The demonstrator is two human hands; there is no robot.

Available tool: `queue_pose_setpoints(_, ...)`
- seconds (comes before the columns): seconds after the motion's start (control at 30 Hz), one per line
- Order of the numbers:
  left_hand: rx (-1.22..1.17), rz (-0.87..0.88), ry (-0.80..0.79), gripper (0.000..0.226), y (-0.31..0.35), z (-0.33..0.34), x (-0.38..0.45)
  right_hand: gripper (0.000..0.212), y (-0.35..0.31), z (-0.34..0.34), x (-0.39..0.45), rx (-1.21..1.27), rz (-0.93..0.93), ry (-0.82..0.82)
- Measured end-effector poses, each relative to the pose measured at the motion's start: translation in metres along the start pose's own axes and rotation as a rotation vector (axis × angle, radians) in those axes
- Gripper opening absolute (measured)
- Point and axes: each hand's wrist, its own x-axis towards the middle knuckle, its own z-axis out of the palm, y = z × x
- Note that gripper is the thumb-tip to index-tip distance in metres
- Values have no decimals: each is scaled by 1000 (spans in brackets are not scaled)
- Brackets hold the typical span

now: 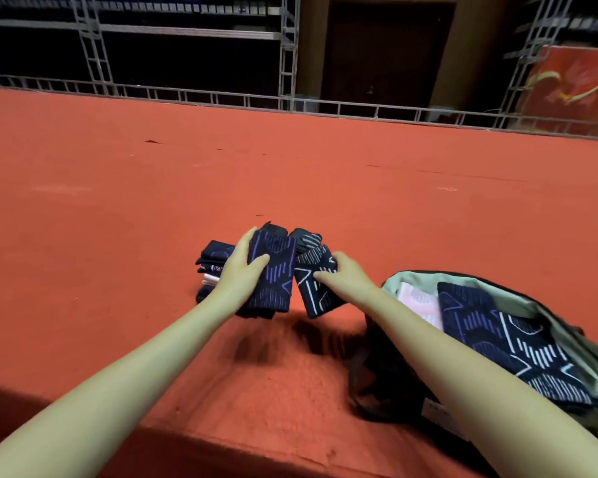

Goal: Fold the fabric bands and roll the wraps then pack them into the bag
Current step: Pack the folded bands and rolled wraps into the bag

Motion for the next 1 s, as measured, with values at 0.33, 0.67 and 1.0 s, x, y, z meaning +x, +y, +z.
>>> queue_pose_setpoints(0.33,-129,29,-145,52,58,65,-38,39,25,-85,-84,472,-57,323)
queue_pose_setpoints(0.67,-148,20,-332,54,89,154,-74,44,98,-154,-151,472,76,592)
queue_pose_setpoints(1.0,9,19,-423,57,106,225,-85,47,161,-176,-177,0,299,536)
